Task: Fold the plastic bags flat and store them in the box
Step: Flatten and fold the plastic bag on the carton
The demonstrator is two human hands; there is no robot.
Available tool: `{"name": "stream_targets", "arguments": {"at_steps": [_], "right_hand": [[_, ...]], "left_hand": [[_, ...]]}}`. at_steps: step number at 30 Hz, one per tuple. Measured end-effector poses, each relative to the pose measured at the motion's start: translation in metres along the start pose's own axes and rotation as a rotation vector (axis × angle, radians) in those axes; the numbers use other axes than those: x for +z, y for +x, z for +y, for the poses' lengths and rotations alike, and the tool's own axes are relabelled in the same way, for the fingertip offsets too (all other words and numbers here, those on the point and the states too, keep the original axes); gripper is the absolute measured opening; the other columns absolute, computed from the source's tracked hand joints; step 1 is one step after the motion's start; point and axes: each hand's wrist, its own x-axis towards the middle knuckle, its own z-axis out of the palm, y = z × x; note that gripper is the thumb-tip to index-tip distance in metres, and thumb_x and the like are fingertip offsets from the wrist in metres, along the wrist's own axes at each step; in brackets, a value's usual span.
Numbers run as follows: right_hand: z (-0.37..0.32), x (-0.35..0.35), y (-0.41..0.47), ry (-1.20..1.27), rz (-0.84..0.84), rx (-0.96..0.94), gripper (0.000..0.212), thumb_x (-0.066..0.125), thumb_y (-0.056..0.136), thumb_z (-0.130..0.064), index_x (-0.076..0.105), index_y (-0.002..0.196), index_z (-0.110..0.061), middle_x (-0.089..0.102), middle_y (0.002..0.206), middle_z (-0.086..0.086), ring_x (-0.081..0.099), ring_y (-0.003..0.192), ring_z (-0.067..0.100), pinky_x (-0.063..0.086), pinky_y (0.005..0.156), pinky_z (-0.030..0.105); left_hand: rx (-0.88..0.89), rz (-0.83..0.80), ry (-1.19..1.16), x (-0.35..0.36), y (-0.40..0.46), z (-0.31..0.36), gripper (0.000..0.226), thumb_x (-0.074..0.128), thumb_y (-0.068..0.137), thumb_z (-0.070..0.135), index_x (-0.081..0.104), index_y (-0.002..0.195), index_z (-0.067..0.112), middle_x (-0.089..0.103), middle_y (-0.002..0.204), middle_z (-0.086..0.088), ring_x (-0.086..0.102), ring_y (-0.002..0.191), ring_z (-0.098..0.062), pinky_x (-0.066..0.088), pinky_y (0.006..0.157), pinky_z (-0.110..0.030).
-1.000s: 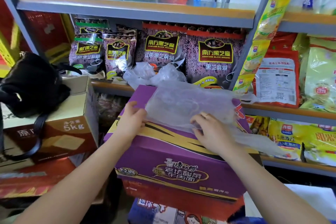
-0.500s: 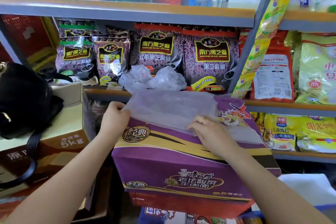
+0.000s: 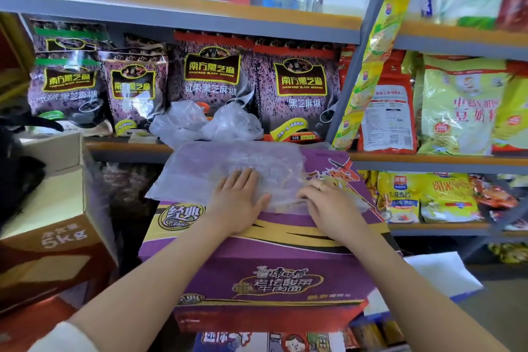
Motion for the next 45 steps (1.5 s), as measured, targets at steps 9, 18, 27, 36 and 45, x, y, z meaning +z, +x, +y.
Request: {"name": "stream_targets", "arguments": {"at_steps": [9, 18, 27, 36, 45], "right_hand": [[0.056, -0.019, -0.036, -0.084, 0.030, 0.073, 0.044, 0.060, 0.049, 0.026, 0.064, 0.073, -0.011, 0.063, 0.085, 0.006, 0.054, 0.078, 0.028, 0.030, 0.056, 0.028], [-0.012, -0.034, -0.016, -0.055, -0.056, -0.007, 0.057, 0.024, 0.072, -0.035, 0.066, 0.105, -0.013, 0.055, 0.132, 0.004, 0.042, 0.130, 0.026, 0.026, 0.110, 0.042], [-0.071, -0.029, 0.006, -0.270, 0.312, 0.228, 0.039, 0.033, 0.078, -0.025, 0.062, 0.098, -0.009, 0.068, 0.102, 0.011, 0.059, 0.112, 0.030, 0.039, 0.102, 0.043], [-0.043, 0.015, 0.005, -0.026, -0.374, 0.219, 0.059, 0.014, 0.099, -0.048, -0.001, 0.150, -0.023, -0.007, 0.158, -0.004, -0.008, 0.145, 0.011, -0.003, 0.117, 0.034], [0.014, -0.003, -0.027, -0.074, -0.351, 0.594, 0.058, 0.012, 0.100, -0.041, -0.002, 0.150, -0.016, -0.006, 0.159, 0.002, -0.003, 0.146, 0.017, -0.001, 0.118, 0.035]], "left_hand": [[-0.017, -0.062, 0.044, -0.005, -0.003, -0.001, 0.098, 0.009, 0.067, 0.083, 0.002, 0.148, 0.028, -0.003, 0.157, 0.004, -0.003, 0.144, -0.016, 0.000, 0.115, -0.035], [-0.041, -0.071, 0.027, -0.006, -0.010, 0.001, 0.114, 0.005, 0.055, 0.083, -0.004, 0.148, 0.017, -0.007, 0.157, 0.002, -0.006, 0.144, -0.015, -0.002, 0.116, -0.033], [-0.012, -0.031, 0.048, -0.005, -0.017, -0.006, 0.117, 0.002, 0.049, 0.083, 0.004, 0.148, 0.021, -0.001, 0.157, 0.003, -0.002, 0.144, -0.014, 0.001, 0.116, -0.034], [0.016, -0.048, 0.024, -0.008, -0.018, -0.019, 0.099, -0.012, 0.061, 0.064, 0.006, 0.148, 0.022, 0.000, 0.157, 0.003, 0.000, 0.144, -0.015, -0.001, 0.115, -0.032], [-0.163, -0.058, 0.033, -0.016, -0.014, -0.040, 0.087, 0.029, 0.080, 0.075, 0.010, 0.148, 0.025, 0.001, 0.157, -0.007, 0.001, 0.143, -0.026, 0.004, 0.115, -0.038]]}}
